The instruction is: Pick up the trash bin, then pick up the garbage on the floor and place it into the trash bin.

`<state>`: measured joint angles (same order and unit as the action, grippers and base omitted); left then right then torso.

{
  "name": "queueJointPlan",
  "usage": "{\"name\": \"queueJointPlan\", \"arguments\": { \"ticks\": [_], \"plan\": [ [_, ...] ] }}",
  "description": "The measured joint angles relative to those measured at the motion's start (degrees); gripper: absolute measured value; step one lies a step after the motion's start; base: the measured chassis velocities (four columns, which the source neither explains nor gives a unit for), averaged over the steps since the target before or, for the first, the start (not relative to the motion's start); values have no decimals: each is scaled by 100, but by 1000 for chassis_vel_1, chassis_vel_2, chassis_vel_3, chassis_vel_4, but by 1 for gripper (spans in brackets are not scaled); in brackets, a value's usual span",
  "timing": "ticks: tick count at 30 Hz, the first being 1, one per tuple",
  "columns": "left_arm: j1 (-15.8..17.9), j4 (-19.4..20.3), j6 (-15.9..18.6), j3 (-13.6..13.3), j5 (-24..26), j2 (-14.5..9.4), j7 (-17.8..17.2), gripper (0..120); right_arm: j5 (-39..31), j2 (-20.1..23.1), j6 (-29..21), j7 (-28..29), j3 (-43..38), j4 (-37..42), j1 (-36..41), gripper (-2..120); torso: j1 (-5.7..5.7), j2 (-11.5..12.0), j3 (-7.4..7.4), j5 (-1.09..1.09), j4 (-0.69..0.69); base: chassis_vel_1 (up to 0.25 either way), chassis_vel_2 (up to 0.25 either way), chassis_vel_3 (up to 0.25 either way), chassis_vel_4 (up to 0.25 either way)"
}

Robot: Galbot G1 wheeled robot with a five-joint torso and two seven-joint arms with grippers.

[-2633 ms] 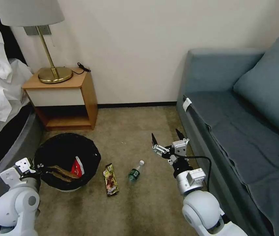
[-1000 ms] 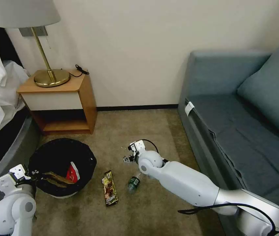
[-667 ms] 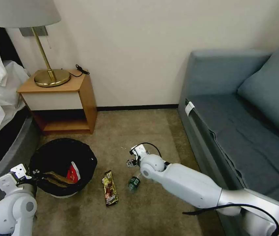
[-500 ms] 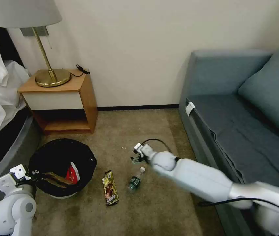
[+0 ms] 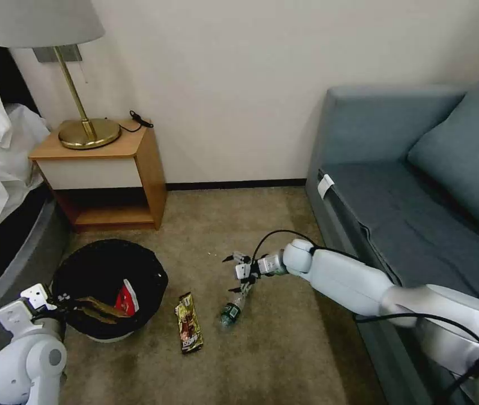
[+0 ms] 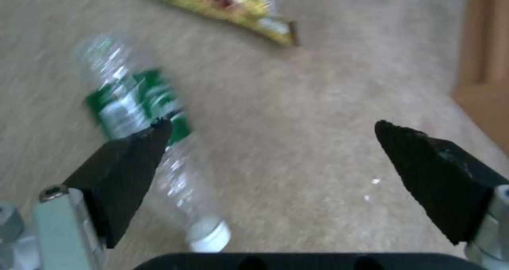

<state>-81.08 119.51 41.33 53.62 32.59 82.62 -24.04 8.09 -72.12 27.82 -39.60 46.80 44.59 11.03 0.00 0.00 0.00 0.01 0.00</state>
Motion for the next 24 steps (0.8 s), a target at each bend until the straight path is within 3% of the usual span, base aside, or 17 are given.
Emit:
{"name": "queueJointPlan", "arguments": {
  "ticks": [8,24],
  "plan": [
    [-20,2,-17,-8,-43,23,12,3,366,-23,245,-760,-120,-173,-23,98,0,0,0,-1,1,0,0,0,0],
    [-63,26,-25,1,-45,37,15,3,740,-457,114,-508,15,-637,119,98,0,0,1,-1,0,0,0,0,0]
  ]
}}
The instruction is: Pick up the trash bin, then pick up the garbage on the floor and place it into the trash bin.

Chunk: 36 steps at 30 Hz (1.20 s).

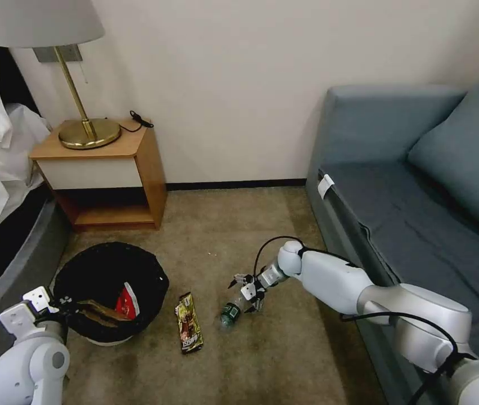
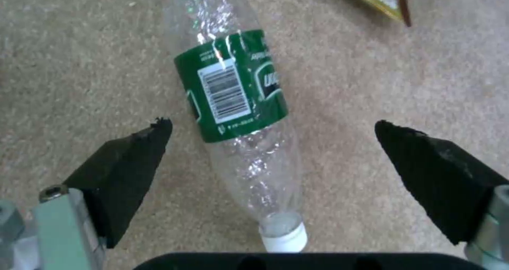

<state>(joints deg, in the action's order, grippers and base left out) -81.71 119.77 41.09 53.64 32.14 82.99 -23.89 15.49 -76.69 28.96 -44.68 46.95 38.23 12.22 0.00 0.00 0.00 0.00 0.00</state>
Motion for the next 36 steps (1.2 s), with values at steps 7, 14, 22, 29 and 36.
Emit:
{"name": "queueJointPlan", "arguments": {
  "ticks": [7,14,22,29,36],
  "plan": [
    [-19,10,-11,-3,5,-1,5,3,160,-284,-2,143,-42,-461,54,98,0,0,0,0,0,0,0,0,0],
    [-57,16,-42,16,14,-12,18,3,248,-455,3,157,-48,-776,139,98,0,0,0,0,0,0,0,0,0],
    [-69,18,-54,16,17,-9,22,3,272,-549,0,285,-52,-884,217,88,0,0,0,0,0,0,0,0,0],
    [-88,28,-74,18,17,3,29,3,295,-611,-7,381,-56,-965,273,82,0,0,0,0,0,0,0,0,0],
    [-112,48,-90,25,15,18,40,3,298,-619,-6,404,-76,-986,332,65,0,0,0,0,0,0,0,0,0]
  ]
}}
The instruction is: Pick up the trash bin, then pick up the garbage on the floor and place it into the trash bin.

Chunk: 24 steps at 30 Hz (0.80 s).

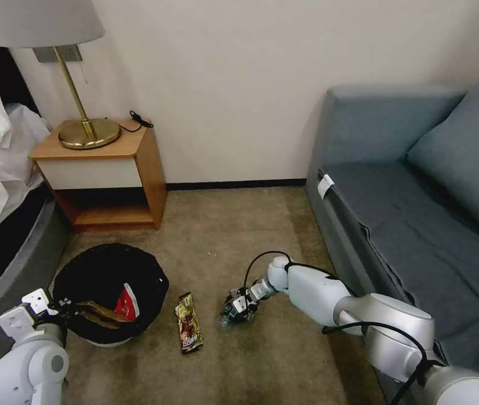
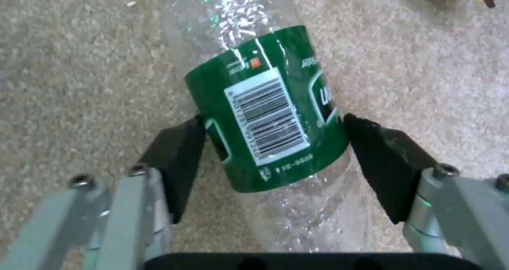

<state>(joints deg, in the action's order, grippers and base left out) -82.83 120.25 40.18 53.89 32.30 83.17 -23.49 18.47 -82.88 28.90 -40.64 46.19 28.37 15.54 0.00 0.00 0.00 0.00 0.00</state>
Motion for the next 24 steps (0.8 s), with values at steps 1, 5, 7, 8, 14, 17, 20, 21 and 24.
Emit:
{"name": "queueJointPlan", "arguments": {
  "ticks": [1,5,7,8,14,17,20,21,24],
  "plan": [
    [-4,0,-6,0,-6,6,2,3,0,-1,5,2,-8,0,8,60,0,0,0,0,0,0,0,0,0],
    [-5,0,-15,-7,-18,23,3,3,-1,6,17,3,-21,7,15,46,0,0,0,0,0,0,0,0,0],
    [-5,5,-16,-15,-23,32,6,3,-4,30,28,4,-36,28,24,36,0,0,0,0,0,0,0,0,0],
    [-5,6,-15,-16,-25,34,6,3,-5,43,32,5,-39,41,27,31,0,0,0,0,0,0,0,0,0],
    [9,7,-16,-27,-37,43,6,3,-54,119,40,-2,-94,166,34,20,0,0,0,0,0,0,0,0,0],
    [15,7,-16,-32,-41,47,7,3,-267,236,51,-49,-171,408,-37,14,0,0,0,0,0,0,0,0,0],
    [15,4,-16,-30,-41,43,8,3,-464,310,77,-94,-271,575,-127,14,0,0,0,0,0,0,0,0,0],
    [15,1,-15,-26,-41,37,8,3,-610,361,88,-134,-379,685,-195,14,0,0,0,0,0,0,0,0,0],
    [14,-8,-13,-24,-41,23,8,3,-793,406,117,-164,-608,811,-314,14,0,0,0,0,0,0,0,0,0]
  ]
}}
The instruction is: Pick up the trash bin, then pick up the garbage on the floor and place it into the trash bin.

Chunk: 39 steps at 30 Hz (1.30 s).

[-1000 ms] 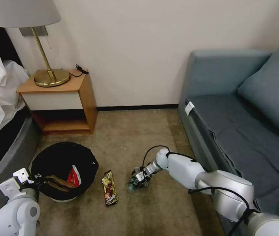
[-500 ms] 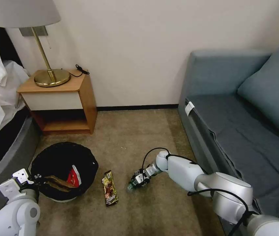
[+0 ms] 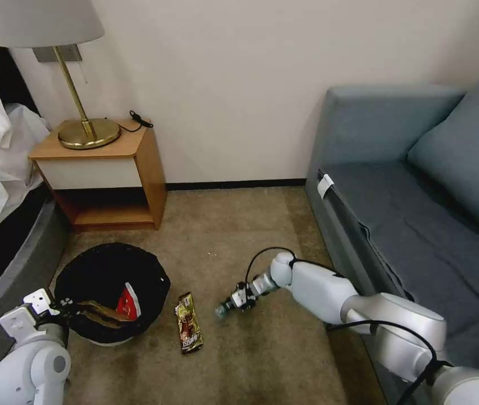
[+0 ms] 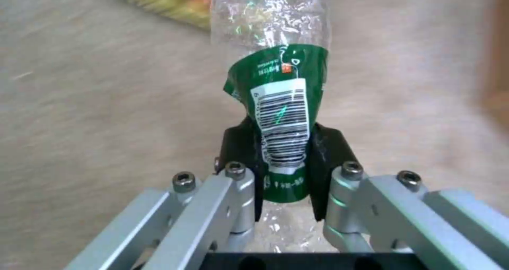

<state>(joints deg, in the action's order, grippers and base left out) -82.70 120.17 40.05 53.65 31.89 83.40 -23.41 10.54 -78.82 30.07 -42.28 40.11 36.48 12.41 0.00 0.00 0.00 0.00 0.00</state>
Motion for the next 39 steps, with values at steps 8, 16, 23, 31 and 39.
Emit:
{"name": "queueJointPlan", "arguments": {
  "ticks": [8,16,23,31,39],
  "plan": [
    [27,-79,8,-62,9,-31,-1,3,-1287,288,-412,92,-644,1368,-481,14,0,0,0,-1,-1,0,0,0,0],
    [85,-108,25,-128,15,-38,-19,3,-2490,466,-1272,616,-504,3168,-582,14,0,0,0,-1,0,0,0,0,0],
    [119,-96,43,-177,21,1,-28,3,-3374,175,-1732,1530,318,4004,-557,14,0,0,0,-2,-1,0,0,0,0],
    [98,-27,47,-184,23,52,-30,3,-3457,-271,-1698,1961,1020,3324,-516,14,0,0,0,-1,-1,0,0,0,0],
    [85,10,49,-165,26,59,-31,3,-3402,-409,-1710,2232,1333,3092,-420,23,0,0,0,-1,-1,0,0,0,0]
  ]
}}
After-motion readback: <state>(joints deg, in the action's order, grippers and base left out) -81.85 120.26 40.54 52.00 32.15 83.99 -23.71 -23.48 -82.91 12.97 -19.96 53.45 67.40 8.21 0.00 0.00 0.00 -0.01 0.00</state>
